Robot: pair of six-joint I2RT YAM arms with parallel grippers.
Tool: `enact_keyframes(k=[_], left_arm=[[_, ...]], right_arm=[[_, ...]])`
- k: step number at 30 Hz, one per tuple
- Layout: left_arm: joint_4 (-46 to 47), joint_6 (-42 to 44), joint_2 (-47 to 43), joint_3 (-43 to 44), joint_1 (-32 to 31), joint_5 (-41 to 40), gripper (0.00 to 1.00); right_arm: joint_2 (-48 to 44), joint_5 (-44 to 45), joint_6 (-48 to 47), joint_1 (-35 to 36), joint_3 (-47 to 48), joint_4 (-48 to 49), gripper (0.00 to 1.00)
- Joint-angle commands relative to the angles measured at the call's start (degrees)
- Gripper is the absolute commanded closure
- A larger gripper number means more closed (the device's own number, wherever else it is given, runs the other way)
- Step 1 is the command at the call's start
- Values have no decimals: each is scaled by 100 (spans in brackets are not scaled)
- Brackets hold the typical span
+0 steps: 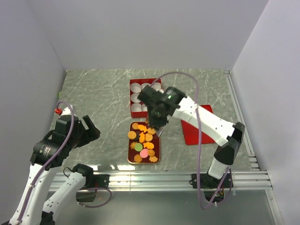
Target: Pack the cookies
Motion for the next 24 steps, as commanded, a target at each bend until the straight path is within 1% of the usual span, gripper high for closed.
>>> enact_keyframes(k=[1,3,4,7,10,13,17,20,21,24], left_arm=[[59,105,132,289,-15,130,18],[112,87,219,359,-15,174,17],[182,52,255,377,-15,191,17],[375,-27,404,421,-15,314,17],[429,-106,659,562,-15,411,15],[254,-133,958,886,-15,490,13],[-1,-98,1326,1369,-15,543,11],[-11,-97,1502,1546,-15,578,9],[7,-150,1521,1555,-15,587,9],[120,-360,1565,1494,-15,578,9]], right_arm=[[-174,153,-407,-587,788,-519,100],[-42,109,-566,-816,1044,-519,100],[124,92,-706,-1035,1289,-519,100],[519,-22,-970,-1378,1729,-510,100],[949,-206,-1207,-1572,2195,-501,100],[1328,-426,-1383,-1722,2468,-388,100],[1680,-760,-1524,-2152,2496,-36,100],[1883,-831,-1638,-2363,2539,166,100],[1944,-840,-1665,-2512,2600,193,100],[2129,-840,-1779,-2662,2636,272,100]])
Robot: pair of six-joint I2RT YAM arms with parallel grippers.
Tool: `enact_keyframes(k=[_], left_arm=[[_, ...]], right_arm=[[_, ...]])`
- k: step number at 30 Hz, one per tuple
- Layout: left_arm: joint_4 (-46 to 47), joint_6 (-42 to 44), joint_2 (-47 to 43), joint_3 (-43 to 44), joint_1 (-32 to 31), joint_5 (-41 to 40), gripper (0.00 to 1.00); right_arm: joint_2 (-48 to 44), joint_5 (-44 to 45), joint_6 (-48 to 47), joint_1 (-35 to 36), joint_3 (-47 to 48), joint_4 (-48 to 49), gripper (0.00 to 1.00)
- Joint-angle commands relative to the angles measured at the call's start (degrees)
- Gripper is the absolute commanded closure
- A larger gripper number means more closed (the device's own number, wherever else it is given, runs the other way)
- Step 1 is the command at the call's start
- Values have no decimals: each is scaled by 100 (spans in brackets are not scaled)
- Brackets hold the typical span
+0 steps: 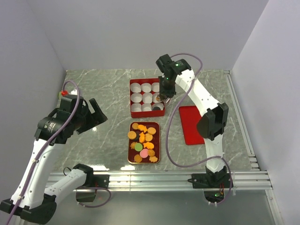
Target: Pack the cookies
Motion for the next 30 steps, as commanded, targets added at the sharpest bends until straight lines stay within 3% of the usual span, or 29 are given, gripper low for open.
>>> enact_keyframes(k=[1,6,17,21,25,30], left_arm=[[73,-319,15,108,-15,106,10],[293,-496,-99,-129,-15,255,11],[82,31,7,81,-15,229,11],[100,-21,-117,11,-15,177,11],[161,-135,-222,-59,-15,89,11],[196,-285,-319,-86,-15,-43,11]], right_arm=[[15,-77,-286,-191,319,276,100],[139,-69,-340,-305,205,443,100],[464,-324,-111,-340,407,725,100],[420,-324,-85,-349,258,804,89],[324,-174,-164,-349,258,760,71],[210,-130,-243,-367,118,725,61]])
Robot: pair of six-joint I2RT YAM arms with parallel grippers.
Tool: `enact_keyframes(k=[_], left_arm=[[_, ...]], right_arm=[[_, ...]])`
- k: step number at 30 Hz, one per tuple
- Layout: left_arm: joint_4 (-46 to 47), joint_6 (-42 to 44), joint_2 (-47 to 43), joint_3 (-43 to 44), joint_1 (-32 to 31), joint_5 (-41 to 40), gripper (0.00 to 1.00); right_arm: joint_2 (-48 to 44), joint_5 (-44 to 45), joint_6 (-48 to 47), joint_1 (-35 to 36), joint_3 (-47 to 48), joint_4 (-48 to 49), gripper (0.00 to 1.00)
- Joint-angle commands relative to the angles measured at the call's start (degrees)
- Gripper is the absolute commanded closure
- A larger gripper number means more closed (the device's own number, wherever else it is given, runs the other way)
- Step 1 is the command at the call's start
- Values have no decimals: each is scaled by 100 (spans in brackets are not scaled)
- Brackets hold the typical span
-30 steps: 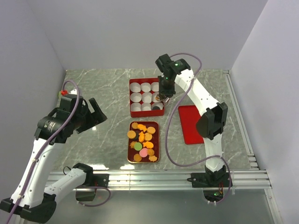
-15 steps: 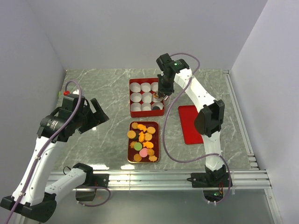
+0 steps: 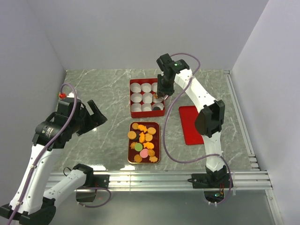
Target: Pack the cookies
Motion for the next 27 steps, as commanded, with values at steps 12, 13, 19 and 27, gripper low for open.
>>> enact_keyframes(k=[12,13,19,27], left_arm=[[-55,-378,-57,212,-15,-471,11],[-91,-378,-48,291,-15,-549,11],[-433,-396,-135,450,-15,-822,10],[-548,-176,-232,318,-15,-1165,9]], right_arm=[[-743,117,-215,-34,-192,96,49],[-805,117,-215,-34,-184,87,49],[-1271,126,-268,-34,-359,-1,49],[-2035,29,-268,351,-912,-19,49]])
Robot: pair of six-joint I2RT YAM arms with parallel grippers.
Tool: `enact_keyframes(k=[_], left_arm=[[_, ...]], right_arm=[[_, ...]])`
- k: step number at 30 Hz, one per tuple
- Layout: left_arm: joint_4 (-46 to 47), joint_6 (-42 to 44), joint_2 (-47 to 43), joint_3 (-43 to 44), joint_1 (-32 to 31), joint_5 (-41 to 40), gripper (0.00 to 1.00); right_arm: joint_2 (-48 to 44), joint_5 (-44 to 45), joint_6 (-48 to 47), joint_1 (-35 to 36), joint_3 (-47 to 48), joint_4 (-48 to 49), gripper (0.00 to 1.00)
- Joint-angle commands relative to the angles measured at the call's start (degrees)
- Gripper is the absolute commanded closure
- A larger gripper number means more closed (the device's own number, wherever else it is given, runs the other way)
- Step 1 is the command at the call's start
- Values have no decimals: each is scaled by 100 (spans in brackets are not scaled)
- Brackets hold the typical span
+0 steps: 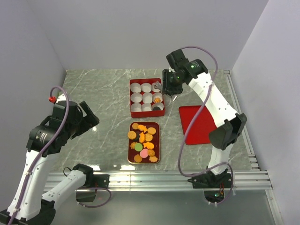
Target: Pack the cookies
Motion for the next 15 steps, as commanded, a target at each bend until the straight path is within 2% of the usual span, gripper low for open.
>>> enact_keyframes(k=[1,9,15], left_arm=[[-65,139,-55,34,-15,-346,9],[13,771,94,95,-15,-1031,1],[269,1045,15,-256,-6,-1366,1]], right_arm=[[-477,-56,-69,474,-287,5,49],[-1233,-284,282,1845,-1614,382,48],[-1041,-346,309,2400,-2038,603,48]])
